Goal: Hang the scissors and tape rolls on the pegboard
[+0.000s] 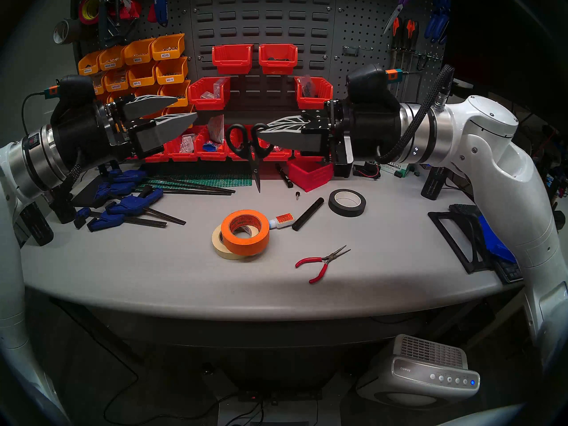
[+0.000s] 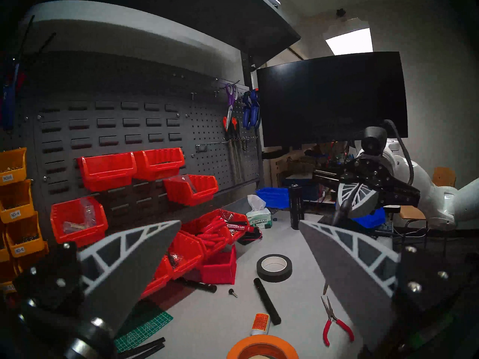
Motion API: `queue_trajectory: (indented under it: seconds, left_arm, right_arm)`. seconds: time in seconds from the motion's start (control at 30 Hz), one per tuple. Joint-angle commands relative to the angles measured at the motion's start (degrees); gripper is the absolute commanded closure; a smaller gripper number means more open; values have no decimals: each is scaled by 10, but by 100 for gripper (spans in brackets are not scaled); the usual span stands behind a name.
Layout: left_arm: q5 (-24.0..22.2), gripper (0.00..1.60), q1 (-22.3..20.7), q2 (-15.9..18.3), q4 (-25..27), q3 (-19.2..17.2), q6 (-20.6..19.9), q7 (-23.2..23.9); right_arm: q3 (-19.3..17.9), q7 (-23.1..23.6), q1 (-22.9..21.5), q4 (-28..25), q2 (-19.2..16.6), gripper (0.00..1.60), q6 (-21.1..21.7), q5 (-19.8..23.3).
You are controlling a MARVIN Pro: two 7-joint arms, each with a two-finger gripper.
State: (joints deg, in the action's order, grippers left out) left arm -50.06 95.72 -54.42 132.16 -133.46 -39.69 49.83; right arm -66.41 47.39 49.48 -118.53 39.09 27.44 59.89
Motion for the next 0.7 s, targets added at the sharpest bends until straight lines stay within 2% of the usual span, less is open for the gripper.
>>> queue_trajectory:
  seconds: [0.0,0.03,0.1,0.13,0.17,0.3,0.37,0.43,0.5,0.53,0.6,0.67]
  left_arm:
    - [26,0,76,-74,39,-44,76,-8]
    - [33,0,68,-66,37,-42,70,-7]
    - [49,0,92,-95,46,-50,104,-8]
    - [50,0,91,-86,41,-48,96,-9]
    - [57,0,104,-98,42,-53,110,-10]
    - [48,0,129,-120,16,-63,140,-15]
    - [40,0,150,-144,15,-74,167,-24]
    - [31,0,154,-147,10,-79,173,-28]
    - [32,0,158,-175,12,-78,207,-21]
    - [29,0,153,-169,10,-76,200,-26]
    - [34,0,144,-192,12,-68,227,-28]
    - [29,0,141,-200,16,-63,238,-27]
  right_arm:
    - [-17,-23,-13,-5,7,160,5,8]
    - [-17,-25,-13,-5,7,160,6,8]
    - [-16,-30,-13,-6,11,160,8,8]
    - [-15,-32,-14,-6,13,160,9,7]
    - [-14,-35,-15,-8,15,160,10,7]
    - [-10,-52,-14,-14,26,160,14,4]
    - [-6,-62,-14,-16,30,160,18,1]
    - [-1,-72,-15,-19,35,160,21,-2]
    - [4,-87,-15,-22,42,160,27,-4]
    - [6,-90,-16,-23,44,160,28,-5]
    - [7,-101,-16,-26,47,160,33,-5]
    - [8,-108,-16,-28,49,160,35,-4]
